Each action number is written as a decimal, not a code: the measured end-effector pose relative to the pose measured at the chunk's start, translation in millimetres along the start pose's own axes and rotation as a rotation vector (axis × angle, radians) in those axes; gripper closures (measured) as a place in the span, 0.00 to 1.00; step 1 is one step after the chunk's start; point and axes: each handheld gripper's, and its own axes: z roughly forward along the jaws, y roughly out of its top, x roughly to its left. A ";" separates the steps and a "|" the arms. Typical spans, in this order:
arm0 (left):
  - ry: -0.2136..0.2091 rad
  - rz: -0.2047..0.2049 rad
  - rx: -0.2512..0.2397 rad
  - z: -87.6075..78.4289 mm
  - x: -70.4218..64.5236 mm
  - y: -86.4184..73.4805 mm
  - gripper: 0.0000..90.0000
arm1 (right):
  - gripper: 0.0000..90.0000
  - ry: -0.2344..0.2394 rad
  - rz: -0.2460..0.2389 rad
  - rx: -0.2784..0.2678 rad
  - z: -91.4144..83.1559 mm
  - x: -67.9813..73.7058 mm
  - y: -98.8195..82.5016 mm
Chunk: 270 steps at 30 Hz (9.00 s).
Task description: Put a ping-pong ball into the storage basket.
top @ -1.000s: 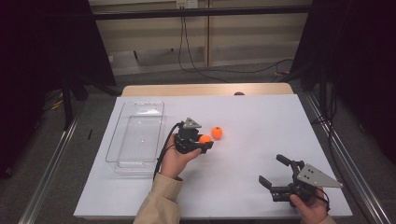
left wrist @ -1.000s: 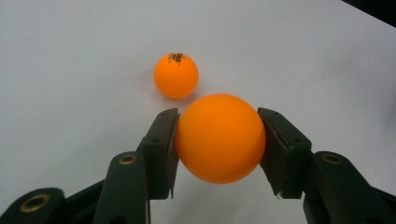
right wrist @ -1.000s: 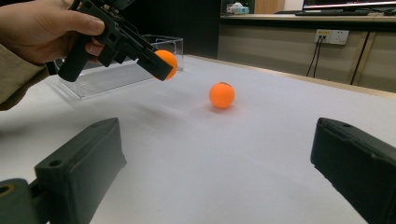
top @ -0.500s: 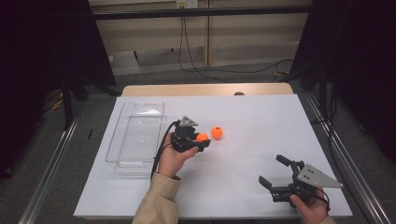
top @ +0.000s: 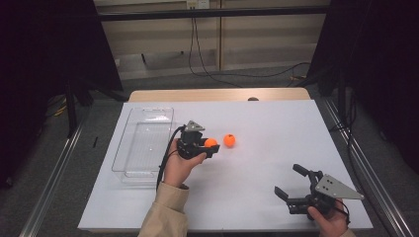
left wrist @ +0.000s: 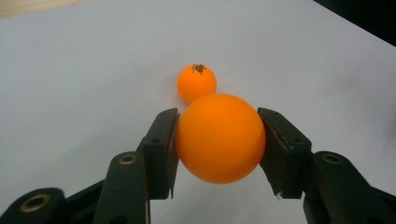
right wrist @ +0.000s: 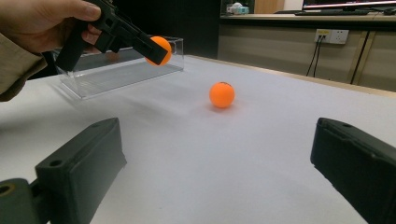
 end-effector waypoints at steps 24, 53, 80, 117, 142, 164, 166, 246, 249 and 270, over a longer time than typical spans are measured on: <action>0.015 -0.023 -0.012 -13.9 5.5 3.0 0.57 | 0.02 -0.007 0.006 -0.003 -1.6 -1.1 0.0; 0.049 -0.059 -0.029 -32.1 16.3 3.0 0.57 | 0.02 -0.007 0.013 -0.008 -1.6 -2.1 0.3; 0.078 -0.092 -0.038 -46.9 28.4 1.1 0.57 | 0.02 -0.005 0.009 -0.006 -1.9 -2.1 0.1; 0.145 -0.116 -0.057 -67.1 42.0 -2.6 0.57 | 0.02 -0.005 0.011 -0.006 -2.0 -2.3 0.1; 0.188 -0.129 -0.060 -78.9 52.5 -7.4 0.57 | 0.02 -0.005 0.010 -0.005 -2.2 -2.3 0.2; 0.240 -0.138 -0.072 -90.9 63.5 -12.9 0.57 | 0.02 -0.005 0.014 -0.005 -2.5 -2.2 0.2; 0.247 -0.137 -0.074 -91.6 64.2 -13.5 0.57 | 0.02 -0.005 0.013 -0.005 -2.5 -2.2 0.2; 0.341 -0.151 -0.065 -106.5 92.9 -36.4 0.56 | 0.02 -0.006 0.013 -0.003 -2.6 -2.6 0.1; 0.346 -0.153 -0.066 -106.4 93.6 -36.9 0.56 | 0.02 -0.005 0.012 -0.004 -2.6 -2.5 0.1; 0.369 -0.161 -0.042 -103.2 97.6 -41.6 0.56 | 0.02 -0.004 0.013 -0.003 -2.7 -2.4 0.2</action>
